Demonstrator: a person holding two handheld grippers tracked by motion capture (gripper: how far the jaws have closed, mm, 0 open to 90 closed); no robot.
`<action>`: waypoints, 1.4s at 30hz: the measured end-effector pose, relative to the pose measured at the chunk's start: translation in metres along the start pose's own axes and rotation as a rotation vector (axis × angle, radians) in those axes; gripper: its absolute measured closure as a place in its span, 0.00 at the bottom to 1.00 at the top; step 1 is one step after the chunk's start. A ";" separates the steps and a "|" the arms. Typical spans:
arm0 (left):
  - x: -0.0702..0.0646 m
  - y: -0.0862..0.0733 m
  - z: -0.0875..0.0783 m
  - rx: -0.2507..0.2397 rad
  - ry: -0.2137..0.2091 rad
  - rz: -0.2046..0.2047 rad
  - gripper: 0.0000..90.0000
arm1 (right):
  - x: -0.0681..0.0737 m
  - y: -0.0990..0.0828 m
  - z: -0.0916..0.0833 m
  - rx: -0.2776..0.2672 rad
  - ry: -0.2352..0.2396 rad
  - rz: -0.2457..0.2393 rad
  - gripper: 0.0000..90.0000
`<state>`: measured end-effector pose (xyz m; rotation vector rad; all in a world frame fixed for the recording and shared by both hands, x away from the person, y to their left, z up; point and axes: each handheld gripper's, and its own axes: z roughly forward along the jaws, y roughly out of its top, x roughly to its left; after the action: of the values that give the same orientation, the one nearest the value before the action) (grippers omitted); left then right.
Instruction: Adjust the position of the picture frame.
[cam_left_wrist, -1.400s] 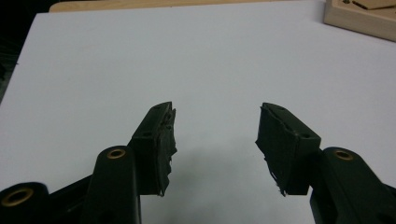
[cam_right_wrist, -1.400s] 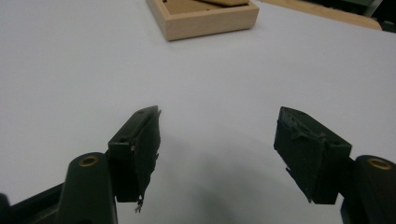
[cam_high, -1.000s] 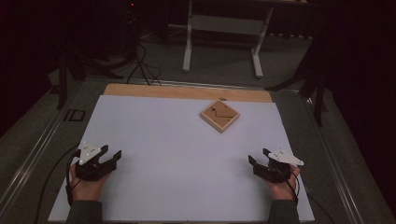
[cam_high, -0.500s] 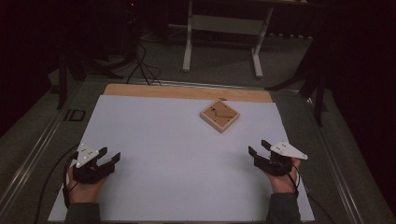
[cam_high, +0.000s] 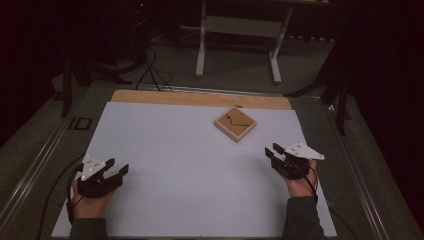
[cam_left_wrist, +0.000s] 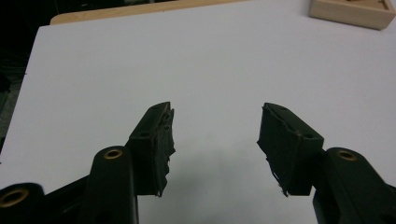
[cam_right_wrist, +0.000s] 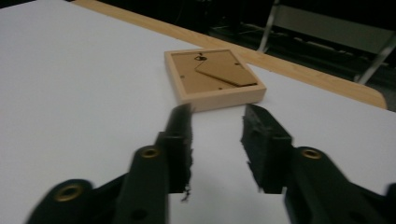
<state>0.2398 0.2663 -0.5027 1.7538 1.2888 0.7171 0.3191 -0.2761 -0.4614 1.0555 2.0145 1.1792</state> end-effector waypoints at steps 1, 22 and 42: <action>0.000 0.000 0.000 -0.002 0.002 0.002 0.50 | 0.000 0.001 0.001 0.002 0.003 -0.004 0.78; 0.005 0.000 -0.001 -0.004 0.005 -0.017 0.49 | -0.001 0.020 0.040 0.002 -0.020 -0.021 1.00; 0.006 0.001 0.001 -0.006 0.017 -0.013 0.48 | -0.002 0.022 0.078 0.025 -0.014 0.010 1.00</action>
<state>0.2430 0.2713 -0.5027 1.7362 1.3073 0.7289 0.3886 -0.2367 -0.4763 1.0844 2.0203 1.1509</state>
